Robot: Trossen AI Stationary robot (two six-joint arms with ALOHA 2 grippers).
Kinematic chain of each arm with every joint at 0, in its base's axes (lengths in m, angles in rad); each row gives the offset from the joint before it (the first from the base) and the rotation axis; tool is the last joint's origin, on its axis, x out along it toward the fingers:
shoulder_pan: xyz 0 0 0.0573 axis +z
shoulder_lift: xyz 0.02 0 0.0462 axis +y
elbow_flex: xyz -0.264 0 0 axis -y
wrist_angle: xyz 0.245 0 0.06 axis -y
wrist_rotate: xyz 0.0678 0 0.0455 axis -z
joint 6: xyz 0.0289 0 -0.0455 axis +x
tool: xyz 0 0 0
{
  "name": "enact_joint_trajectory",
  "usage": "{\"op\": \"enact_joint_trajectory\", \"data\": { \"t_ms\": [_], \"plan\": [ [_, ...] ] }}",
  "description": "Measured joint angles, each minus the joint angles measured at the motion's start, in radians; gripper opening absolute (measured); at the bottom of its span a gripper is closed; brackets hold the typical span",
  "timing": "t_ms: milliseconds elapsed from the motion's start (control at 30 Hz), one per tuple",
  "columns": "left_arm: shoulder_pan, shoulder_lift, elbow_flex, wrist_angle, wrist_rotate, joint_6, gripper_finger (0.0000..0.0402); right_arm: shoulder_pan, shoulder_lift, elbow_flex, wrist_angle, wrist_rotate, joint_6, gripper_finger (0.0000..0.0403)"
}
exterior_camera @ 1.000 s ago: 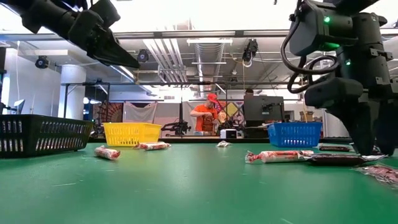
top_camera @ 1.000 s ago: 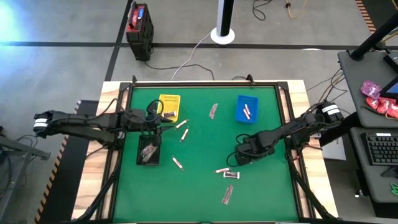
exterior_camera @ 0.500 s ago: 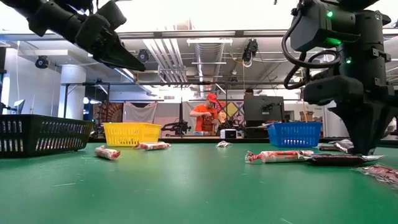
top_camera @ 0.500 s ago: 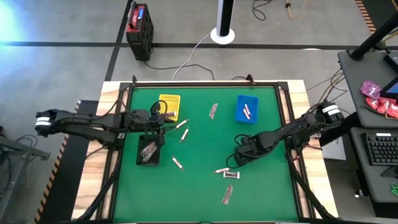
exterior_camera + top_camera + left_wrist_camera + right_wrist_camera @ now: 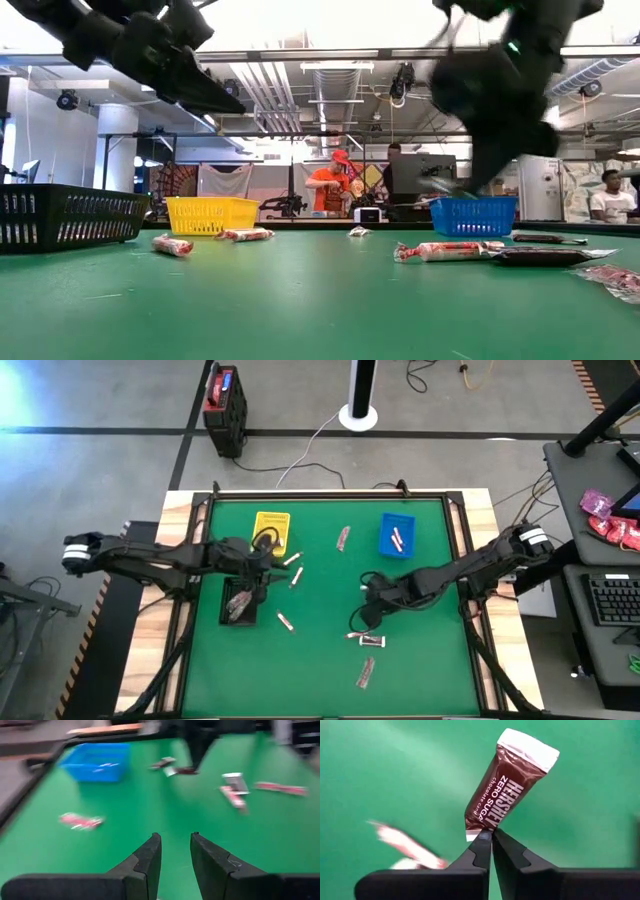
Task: Sort candy by brand, put in halloween buckets
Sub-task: Put the brown chocolate into the yellow bin
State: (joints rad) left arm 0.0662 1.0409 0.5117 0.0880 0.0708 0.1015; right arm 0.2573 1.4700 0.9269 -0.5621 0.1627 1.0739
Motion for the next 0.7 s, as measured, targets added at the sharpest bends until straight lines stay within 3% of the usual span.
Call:
{"op": "enact_joint_trajectory", "data": {
  "t_ms": [133,267,700],
  "plan": [
    [-0.007,0.047,0.0,0.094,0.128,0.073,0.0089,-0.003,0.006,0.02,0.22,-0.003,-0.144,0.0008],
    [-0.042,0.104,0.0,0.17,0.133,0.176,0.0095,-0.007,0.018,0.038,0.386,-0.036,-0.239,0.0008],
    [-0.141,0.295,0.009,0.554,0.095,0.415,0.0194,-0.032,0.028,0.126,0.442,-0.16,-0.262,0.0009]
  ]
}}
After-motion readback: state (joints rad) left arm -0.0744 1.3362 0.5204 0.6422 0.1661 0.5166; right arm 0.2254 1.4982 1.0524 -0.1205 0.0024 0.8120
